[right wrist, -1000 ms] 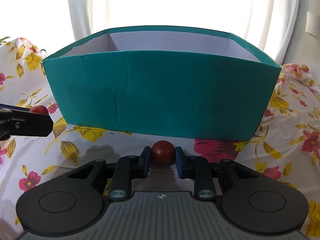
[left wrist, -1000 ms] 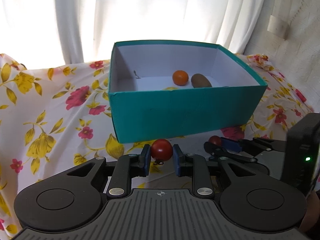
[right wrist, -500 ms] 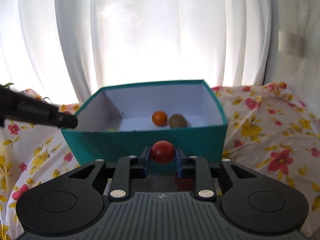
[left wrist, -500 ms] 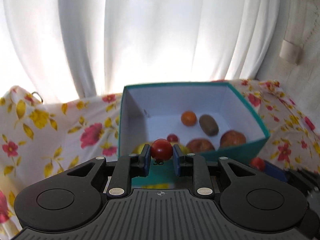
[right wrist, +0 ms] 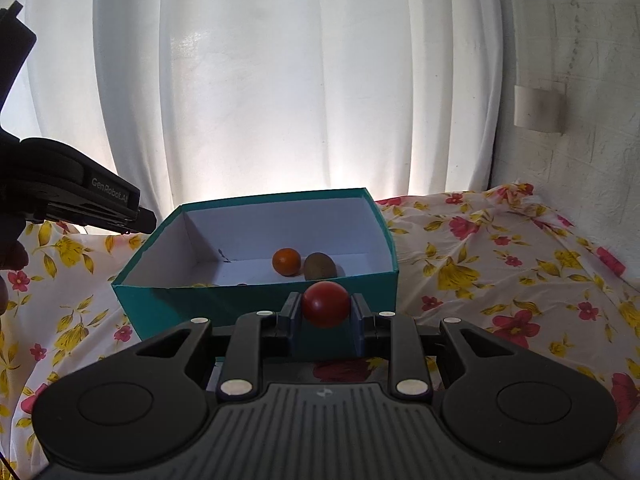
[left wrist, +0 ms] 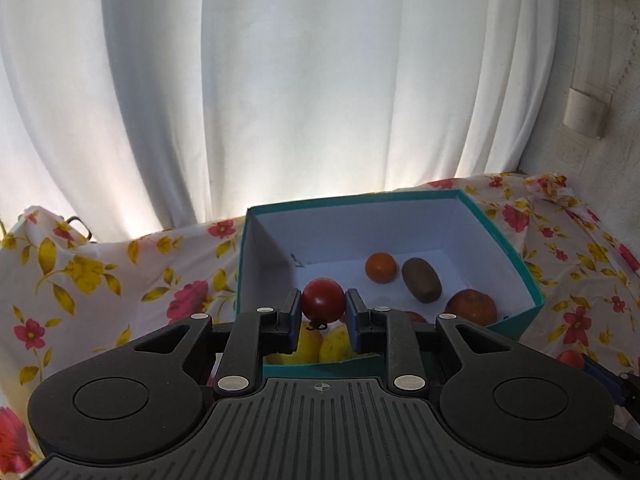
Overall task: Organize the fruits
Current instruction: 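Release the tomato into the box with the left tool while the right tool carries its tomato over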
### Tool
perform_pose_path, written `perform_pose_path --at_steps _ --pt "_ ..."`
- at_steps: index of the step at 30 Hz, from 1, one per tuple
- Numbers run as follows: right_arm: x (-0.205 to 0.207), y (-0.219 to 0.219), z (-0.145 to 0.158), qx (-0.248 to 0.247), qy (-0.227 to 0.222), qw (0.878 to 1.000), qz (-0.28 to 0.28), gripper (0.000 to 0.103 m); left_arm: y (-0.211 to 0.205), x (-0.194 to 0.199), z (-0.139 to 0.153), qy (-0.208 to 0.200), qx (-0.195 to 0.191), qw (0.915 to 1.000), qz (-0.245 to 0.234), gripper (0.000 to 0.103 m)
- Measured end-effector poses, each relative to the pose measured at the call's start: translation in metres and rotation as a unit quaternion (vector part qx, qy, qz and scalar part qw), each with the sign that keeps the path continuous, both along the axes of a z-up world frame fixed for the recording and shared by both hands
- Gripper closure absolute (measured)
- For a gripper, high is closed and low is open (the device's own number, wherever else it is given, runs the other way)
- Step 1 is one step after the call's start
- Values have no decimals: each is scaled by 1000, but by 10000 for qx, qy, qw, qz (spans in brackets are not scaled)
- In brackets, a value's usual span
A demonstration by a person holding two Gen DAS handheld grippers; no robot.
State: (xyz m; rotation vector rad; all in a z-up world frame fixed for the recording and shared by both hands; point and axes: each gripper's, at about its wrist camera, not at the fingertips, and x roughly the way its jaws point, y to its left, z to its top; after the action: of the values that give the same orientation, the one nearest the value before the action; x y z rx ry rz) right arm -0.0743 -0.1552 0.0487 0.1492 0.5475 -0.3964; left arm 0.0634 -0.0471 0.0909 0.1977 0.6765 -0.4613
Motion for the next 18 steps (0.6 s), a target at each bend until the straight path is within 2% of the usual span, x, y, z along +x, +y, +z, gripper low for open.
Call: perform_pose_path --at_steps 18 --pt "-20 -4 6 9 -147 9992 -384 78 -25 28 -27 -9 297 9995 -75 76"
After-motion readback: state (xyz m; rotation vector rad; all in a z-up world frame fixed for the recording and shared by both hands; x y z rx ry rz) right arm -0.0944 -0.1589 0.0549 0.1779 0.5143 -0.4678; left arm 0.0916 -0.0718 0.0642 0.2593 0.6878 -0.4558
